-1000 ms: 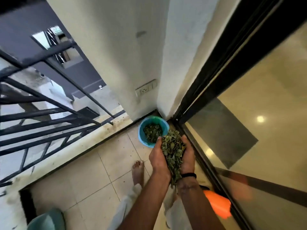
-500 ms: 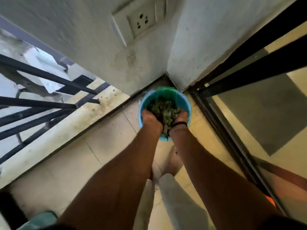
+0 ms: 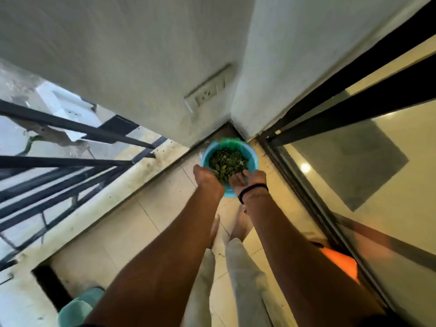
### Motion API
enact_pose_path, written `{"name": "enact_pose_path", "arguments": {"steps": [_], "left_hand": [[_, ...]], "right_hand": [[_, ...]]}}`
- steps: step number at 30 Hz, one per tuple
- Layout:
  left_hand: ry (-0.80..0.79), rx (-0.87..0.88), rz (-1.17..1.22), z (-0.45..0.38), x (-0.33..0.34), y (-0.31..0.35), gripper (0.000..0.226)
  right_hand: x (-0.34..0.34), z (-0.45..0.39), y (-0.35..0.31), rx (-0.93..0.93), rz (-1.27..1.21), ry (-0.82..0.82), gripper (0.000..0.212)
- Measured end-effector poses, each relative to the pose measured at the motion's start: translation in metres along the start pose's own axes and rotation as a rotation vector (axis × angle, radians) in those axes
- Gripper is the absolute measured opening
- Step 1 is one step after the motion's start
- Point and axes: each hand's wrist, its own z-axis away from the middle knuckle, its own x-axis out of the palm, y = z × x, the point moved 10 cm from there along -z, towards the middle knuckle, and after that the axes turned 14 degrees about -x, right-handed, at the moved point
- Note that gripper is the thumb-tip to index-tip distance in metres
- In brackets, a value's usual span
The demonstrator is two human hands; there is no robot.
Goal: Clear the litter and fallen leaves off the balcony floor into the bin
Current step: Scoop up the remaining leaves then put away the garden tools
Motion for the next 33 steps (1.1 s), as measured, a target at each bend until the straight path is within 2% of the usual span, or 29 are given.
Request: {"name": "enact_pose_path", "arguments": {"steps": [2, 5, 6, 8, 11, 15, 18, 21, 23, 27, 30, 33], "left_hand": [[-0.088, 0.027, -0.118, 0.052, -0.013, 0.001, 0.037], [-0.158, 0.003, -0.22, 0.118, -0.043, -0.018, 0.038], [-0.208, 0.027, -0.336, 0.148, -0.041, -0.023, 0.039], [-0.305, 0.031, -0.468, 0.198, -0.041, -0.037, 0.04], [-0.363, 0.094, -0.712, 0.267, -0.046, -0.07, 0.038], [-0.422, 0.105, -1.027, 0.32, -0.041, -0.147, 0.029], [-0.486, 0.065, -1.295, 0.334, -0.046, -0.233, 0.036], [-0.507, 0.119, -1.556, 0.347, -0.064, -0.32, 0.025], [-0.561, 0.17, -1.631, 0.354, -0.075, -0.368, 0.019], [-0.688, 0.096, -1.874, 0.372, -0.132, -0.484, 0.019], [-0.736, 0.074, -2.016, 0.374, -0.177, -0.551, 0.007], [-0.763, 0.057, -2.105, 0.375, -0.223, -0.613, 0.009]], "right_hand": [[-0.016, 0.051, -0.021, -0.019, -0.177, -0.019, 0.029], [-0.056, 0.129, -0.042, -0.067, -0.268, -0.05, 0.033], [-0.071, 0.151, -0.053, -0.084, -0.246, -0.071, 0.034], [-0.099, 0.191, -0.066, -0.13, -0.361, -0.056, 0.034], [-0.152, 0.255, -0.07, -0.168, -0.484, -0.035, 0.029], [-0.227, 0.309, -0.052, -0.21, -0.738, 0.036, 0.025], [-0.287, 0.333, -0.032, -0.27, -0.94, 0.089, 0.022], [-0.369, 0.354, -0.01, -0.345, -1.09, 0.224, 0.018], [-0.421, 0.367, 0.01, -0.41, -1.186, 0.331, 0.013], [-0.53, 0.409, 0.078, -0.583, -1.399, 0.594, 0.018], [-0.585, 0.427, 0.141, -0.56, -1.487, 0.786, 0.031], [-0.629, 0.437, 0.195, -0.458, -1.475, 0.889, 0.023]]}}
